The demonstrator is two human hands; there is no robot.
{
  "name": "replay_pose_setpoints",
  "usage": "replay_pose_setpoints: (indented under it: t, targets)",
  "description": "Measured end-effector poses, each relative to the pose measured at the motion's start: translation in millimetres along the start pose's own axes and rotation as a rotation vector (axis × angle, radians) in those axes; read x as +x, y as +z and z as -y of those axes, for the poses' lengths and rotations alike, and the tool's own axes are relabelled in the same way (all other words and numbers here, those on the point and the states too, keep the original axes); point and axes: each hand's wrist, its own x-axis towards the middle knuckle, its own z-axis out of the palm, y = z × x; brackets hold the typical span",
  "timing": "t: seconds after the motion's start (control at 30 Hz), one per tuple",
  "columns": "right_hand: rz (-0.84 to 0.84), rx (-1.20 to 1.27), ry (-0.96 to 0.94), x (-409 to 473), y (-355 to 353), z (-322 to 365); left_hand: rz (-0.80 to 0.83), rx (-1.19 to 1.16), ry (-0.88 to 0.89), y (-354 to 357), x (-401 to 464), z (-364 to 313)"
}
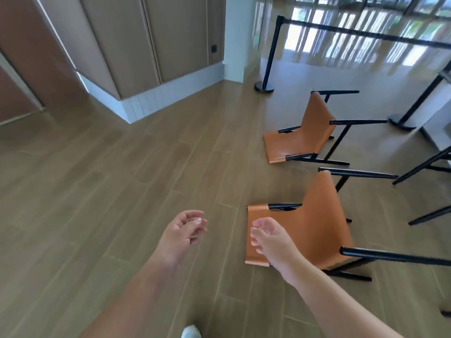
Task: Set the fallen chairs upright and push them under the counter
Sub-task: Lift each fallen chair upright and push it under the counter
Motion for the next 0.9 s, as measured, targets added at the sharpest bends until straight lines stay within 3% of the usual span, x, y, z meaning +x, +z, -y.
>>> replay_pose_setpoints:
  t: [0.23,0.5,0.73,0.9]
  targets:
    - [-0.067,0.126,-0.024,32,27,61,0.096,0.012,0.027,-42,80,-49]
    - [-0.14,0.391,-0.035,103,2,101,0.21,0.031,0.025,-12,171,-84]
    - [-0.084,0.622,0.008,219,-2,138,0.188,0.094,-0.005,3,273,-126]
    - [-0.092,0.695,-0.026,284,-42,172,0.246,0.142,-0.011,57,338,-172]
